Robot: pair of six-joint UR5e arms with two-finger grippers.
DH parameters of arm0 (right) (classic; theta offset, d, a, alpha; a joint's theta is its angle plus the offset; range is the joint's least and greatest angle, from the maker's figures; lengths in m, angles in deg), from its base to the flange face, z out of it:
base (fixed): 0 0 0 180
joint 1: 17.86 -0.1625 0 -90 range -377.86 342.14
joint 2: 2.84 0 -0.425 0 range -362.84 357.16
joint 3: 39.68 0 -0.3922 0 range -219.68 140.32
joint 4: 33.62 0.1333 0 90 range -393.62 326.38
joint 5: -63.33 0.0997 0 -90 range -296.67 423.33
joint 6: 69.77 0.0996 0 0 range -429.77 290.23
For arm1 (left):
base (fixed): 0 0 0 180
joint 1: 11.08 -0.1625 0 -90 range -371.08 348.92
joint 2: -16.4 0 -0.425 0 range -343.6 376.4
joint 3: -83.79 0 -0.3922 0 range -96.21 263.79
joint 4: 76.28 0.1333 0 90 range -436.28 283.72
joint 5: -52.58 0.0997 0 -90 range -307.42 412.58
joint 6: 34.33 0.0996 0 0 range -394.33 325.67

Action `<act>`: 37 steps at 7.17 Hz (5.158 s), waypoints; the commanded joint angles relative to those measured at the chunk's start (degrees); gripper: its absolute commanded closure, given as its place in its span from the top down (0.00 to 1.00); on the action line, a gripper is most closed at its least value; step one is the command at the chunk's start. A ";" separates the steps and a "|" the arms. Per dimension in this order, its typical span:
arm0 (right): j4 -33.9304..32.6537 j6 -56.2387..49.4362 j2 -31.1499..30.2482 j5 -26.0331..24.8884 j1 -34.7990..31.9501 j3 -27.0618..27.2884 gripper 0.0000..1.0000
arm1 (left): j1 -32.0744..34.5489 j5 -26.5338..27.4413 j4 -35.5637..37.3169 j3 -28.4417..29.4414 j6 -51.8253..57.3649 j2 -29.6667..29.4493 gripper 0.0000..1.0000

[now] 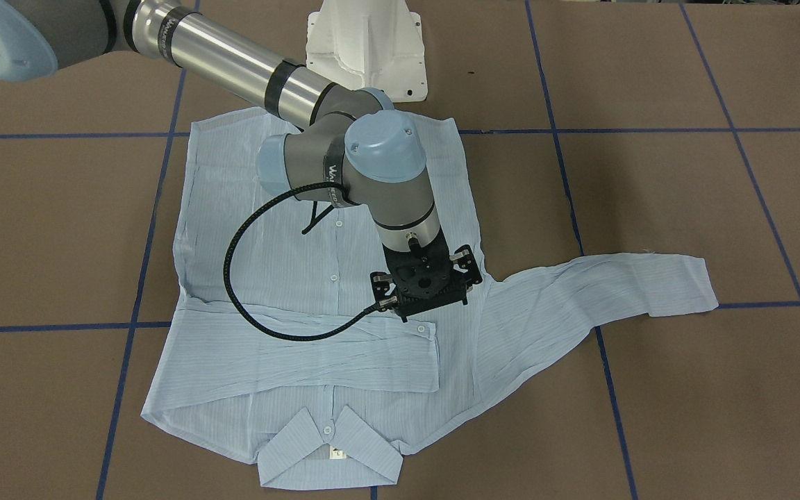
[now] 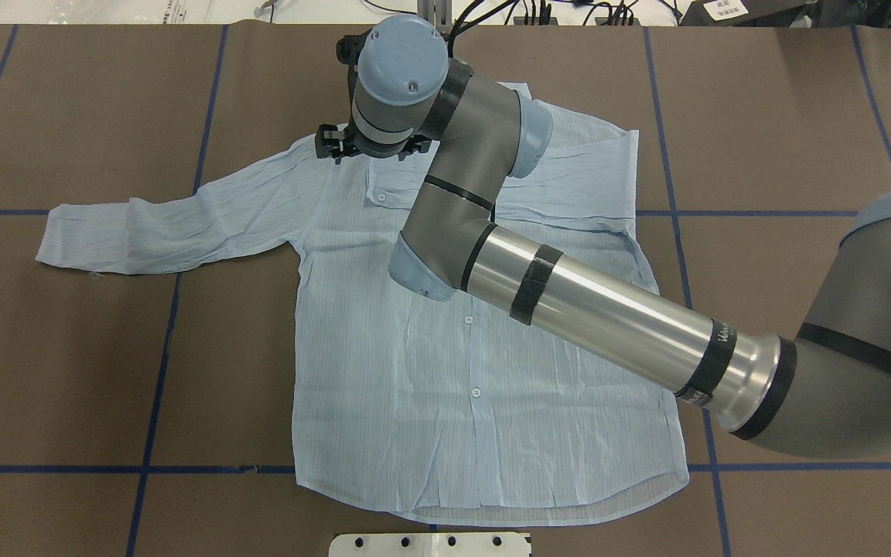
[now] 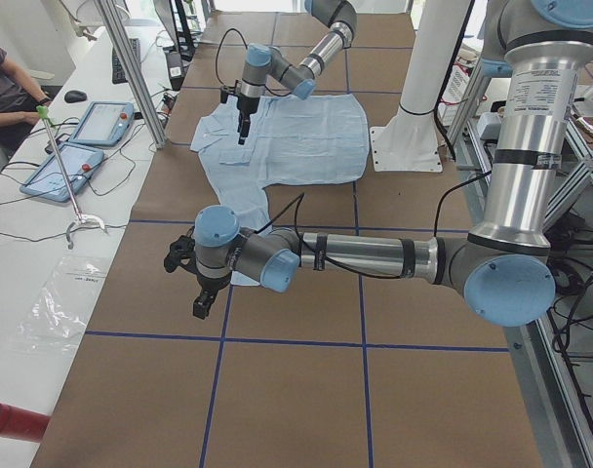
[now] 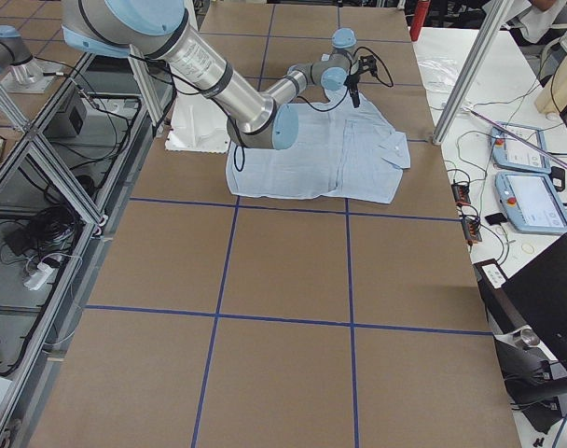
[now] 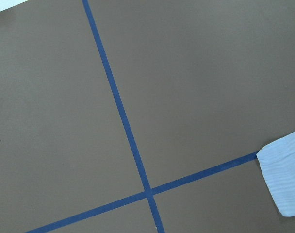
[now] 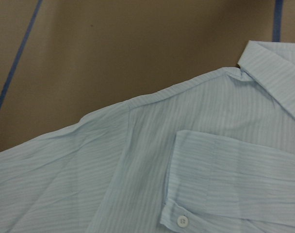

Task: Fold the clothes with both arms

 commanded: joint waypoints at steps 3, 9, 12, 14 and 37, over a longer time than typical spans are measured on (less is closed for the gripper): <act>-25.50 -7.34 -7.79 7.97 -6.59 15.73 1.00 | -17.01 10.85 -22.67 -0.23 -37.78 4.93 0.99; -26.59 -11.78 -15.74 12.47 -10.83 21.92 1.00 | -23.81 16.14 -22.85 6.53 -38.52 0.11 0.72; -26.59 -11.78 -15.74 12.11 -10.83 21.92 1.00 | -23.81 17.01 -22.77 8.55 -38.52 -1.65 0.63; -26.50 -11.70 -15.74 12.03 -10.83 21.92 1.00 | -23.81 17.20 -22.85 9.70 -38.43 -2.36 0.60; -26.24 -11.70 -17.67 11.94 -11.71 22.88 1.00 | -24.78 16.84 -22.24 7.43 -37.55 -1.66 0.29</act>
